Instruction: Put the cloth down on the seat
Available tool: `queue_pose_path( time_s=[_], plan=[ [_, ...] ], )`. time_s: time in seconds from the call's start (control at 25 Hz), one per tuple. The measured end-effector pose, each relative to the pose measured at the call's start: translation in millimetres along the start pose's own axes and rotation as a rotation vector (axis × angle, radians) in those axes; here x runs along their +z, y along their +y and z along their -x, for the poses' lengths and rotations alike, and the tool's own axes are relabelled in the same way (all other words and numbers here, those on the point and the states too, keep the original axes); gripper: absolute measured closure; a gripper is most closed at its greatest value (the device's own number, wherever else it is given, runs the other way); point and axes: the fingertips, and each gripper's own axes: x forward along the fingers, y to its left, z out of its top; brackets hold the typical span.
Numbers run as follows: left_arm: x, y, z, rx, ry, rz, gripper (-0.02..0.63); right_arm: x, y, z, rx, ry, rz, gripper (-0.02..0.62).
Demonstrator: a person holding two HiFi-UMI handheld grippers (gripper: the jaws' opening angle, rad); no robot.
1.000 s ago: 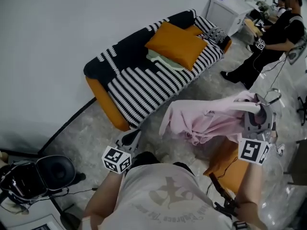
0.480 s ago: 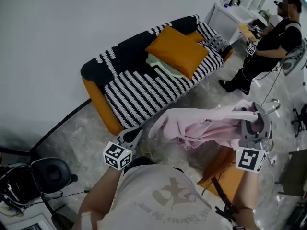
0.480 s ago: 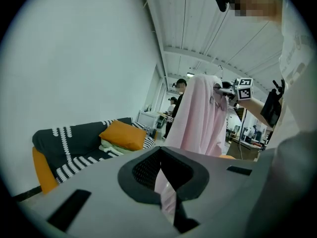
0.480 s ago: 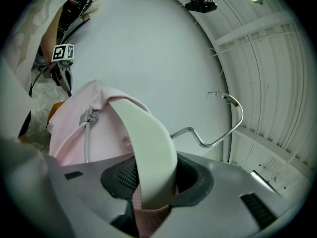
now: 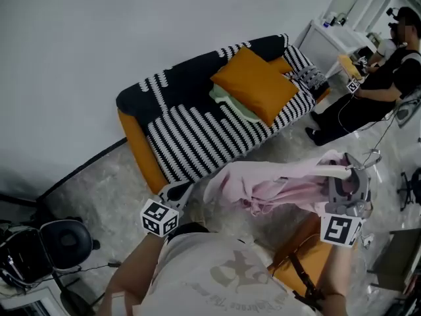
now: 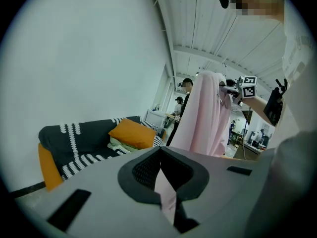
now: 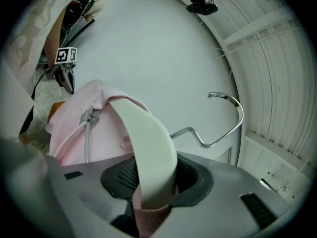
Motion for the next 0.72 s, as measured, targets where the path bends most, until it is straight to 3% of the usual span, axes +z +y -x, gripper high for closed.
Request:
queue_pose_path(
  time_s=[0.72],
  plan=[
    [35,86,-15,0.046,-0.064,0.036,0.595,83,-48,-95,-0.028,-0.114,0.042,0.437]
  ],
)
